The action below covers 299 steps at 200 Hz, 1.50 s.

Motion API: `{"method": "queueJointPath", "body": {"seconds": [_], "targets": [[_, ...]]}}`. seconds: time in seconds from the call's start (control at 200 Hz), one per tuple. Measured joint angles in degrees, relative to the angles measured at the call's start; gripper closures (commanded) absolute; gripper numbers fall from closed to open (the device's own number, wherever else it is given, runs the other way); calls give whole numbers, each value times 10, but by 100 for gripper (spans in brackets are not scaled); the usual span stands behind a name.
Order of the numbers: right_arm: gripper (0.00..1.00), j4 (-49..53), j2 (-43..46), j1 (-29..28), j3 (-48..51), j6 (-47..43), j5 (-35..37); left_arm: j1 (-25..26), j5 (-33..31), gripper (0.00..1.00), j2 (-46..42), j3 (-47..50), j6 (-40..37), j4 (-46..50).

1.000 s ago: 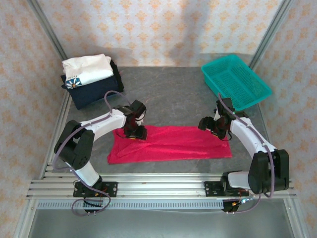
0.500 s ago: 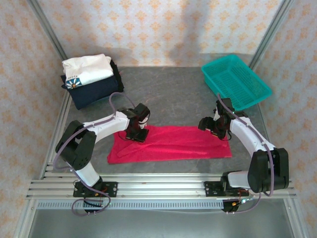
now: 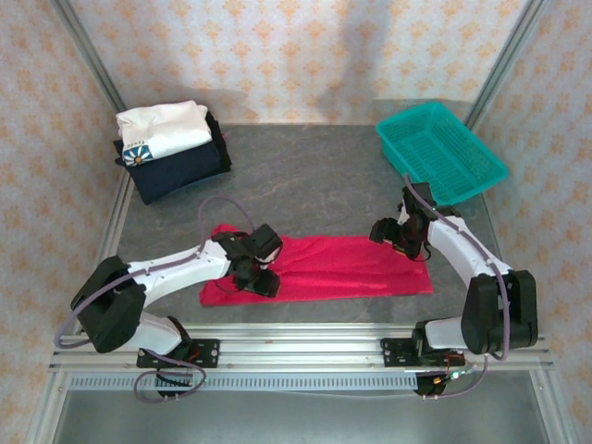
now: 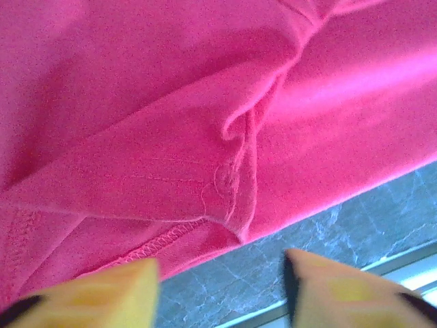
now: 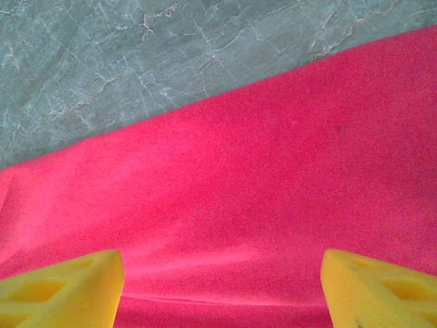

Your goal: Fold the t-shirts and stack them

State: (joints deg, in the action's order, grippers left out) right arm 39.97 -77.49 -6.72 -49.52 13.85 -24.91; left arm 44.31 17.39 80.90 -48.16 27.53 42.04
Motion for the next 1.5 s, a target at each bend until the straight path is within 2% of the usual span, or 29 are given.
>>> {"method": "queueJointPath", "body": {"seconds": [0.13, 0.315, 0.435, 0.53, 0.696, 0.921, 1.086, 1.271, 1.381, 1.496], "targets": [[24, 0, -11, 0, -4, 0, 0, 6, -18, 22, -24, -23, 16, 7], [27, 6, -13, 0, -20, 2, 4, -21, -69, 25, -43, -98, 58, 8], [29, 14, -18, 0, -23, 8, 4, -67, -96, 39, -37, -103, 87, 11], [29, 19, -20, 0, -22, 13, 4, -82, -109, 57, -5, -106, 92, 17], [29, 23, -20, 0, -22, 15, 4, -82, -123, 64, 74, -121, 85, 41], [29, 23, -20, 0, -20, 15, 4, -82, -145, 69, 114, -115, 84, 49], [29, 23, -20, 0, -18, 10, 4, -56, -137, 75, 123, -87, 85, 37], [29, 23, -20, 0, -19, 3, 4, 11, -88, 79, 104, -28, 100, 4], [29, 23, -21, 0, -19, 0, 4, 50, -62, 76, 50, -2, 119, -11], [29, 24, -32, 0, -22, -2, 4, 62, -56, 71, -5, 1, 133, -16]]}}
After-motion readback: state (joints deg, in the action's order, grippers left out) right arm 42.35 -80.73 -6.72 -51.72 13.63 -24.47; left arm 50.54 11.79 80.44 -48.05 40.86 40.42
